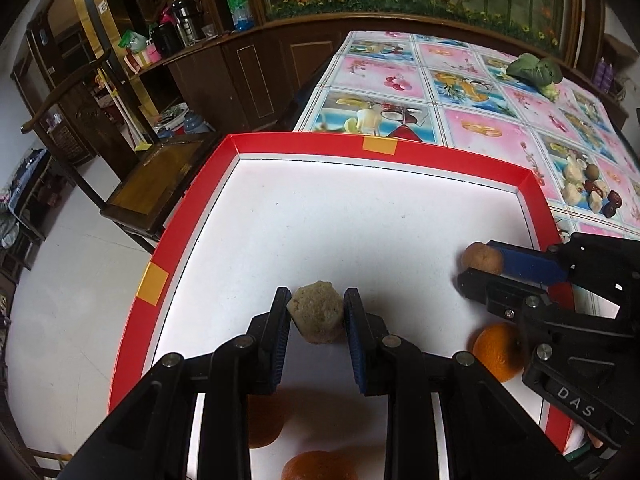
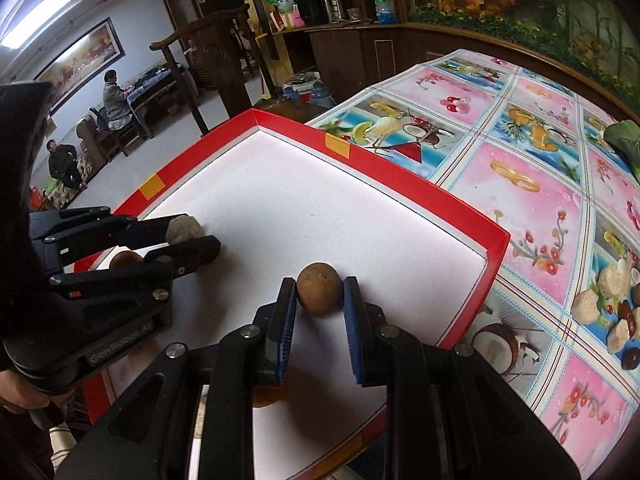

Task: Organize fruits
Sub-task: 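Carry the nut and cake to the white tray and open both tools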

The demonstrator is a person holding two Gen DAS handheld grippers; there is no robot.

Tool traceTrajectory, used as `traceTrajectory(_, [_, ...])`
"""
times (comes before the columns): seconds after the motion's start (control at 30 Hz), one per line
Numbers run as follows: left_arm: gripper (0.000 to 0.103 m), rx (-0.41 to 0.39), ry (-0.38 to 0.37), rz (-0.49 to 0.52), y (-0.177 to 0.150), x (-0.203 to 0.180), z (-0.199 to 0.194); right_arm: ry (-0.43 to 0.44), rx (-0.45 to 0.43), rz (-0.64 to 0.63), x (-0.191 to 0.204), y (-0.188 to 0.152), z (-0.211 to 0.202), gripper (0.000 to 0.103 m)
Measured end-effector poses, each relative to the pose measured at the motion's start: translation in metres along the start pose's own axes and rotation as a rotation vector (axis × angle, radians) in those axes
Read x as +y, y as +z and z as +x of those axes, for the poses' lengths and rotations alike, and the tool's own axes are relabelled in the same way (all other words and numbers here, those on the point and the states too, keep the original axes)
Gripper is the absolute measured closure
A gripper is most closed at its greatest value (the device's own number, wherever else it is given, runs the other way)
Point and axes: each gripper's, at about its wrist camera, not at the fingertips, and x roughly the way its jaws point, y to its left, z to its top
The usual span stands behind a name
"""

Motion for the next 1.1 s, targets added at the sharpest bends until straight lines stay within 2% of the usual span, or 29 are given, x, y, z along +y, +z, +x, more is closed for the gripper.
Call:
traceTrajectory(0.07, [0.07,0.008,0.015,-0.007,0.001,0.001,0.0,0.008,0.008,-0.004,0.0,-0.001,-0.001,0.076])
traceTrajectory(0.1, [0.06,0.011,0.01,-0.015,0.001,0.001,-0.001,0.013,0.007,-0.006,0.0,0.0,-0.003,0.075])
traceTrajectory(0.2, [0.044,-0.018,0.015,-0.049,0.0,0.001,-0.012,0.034,-0.038,-0.002,-0.002,0.0,-0.016,0.075])
traceTrajectory(0.33, [0.038,-0.088,0.015,-0.091,-0.001,-0.006,-0.041,0.065,-0.121,0.034,-0.012,0.004,-0.04,0.059])
traceTrajectory(0.37, [0.032,-0.103,0.009,-0.099,-0.002,-0.008,-0.048,0.066,-0.146,0.047,-0.016,0.005,-0.048,0.056])
traceTrajectory(0.47, [0.025,-0.147,-0.003,-0.101,-0.003,-0.021,-0.068,0.063,-0.191,0.071,-0.028,0.007,-0.064,0.055])
traceTrajectory(0.7, [0.024,-0.197,-0.066,-0.028,0.001,-0.067,-0.09,-0.029,-0.245,0.136,-0.088,-0.005,-0.103,0.054])
traceTrajectory(1.1, [0.024,-0.128,-0.116,0.081,0.003,-0.135,-0.071,-0.196,-0.297,0.363,-0.217,-0.04,-0.172,0.054])
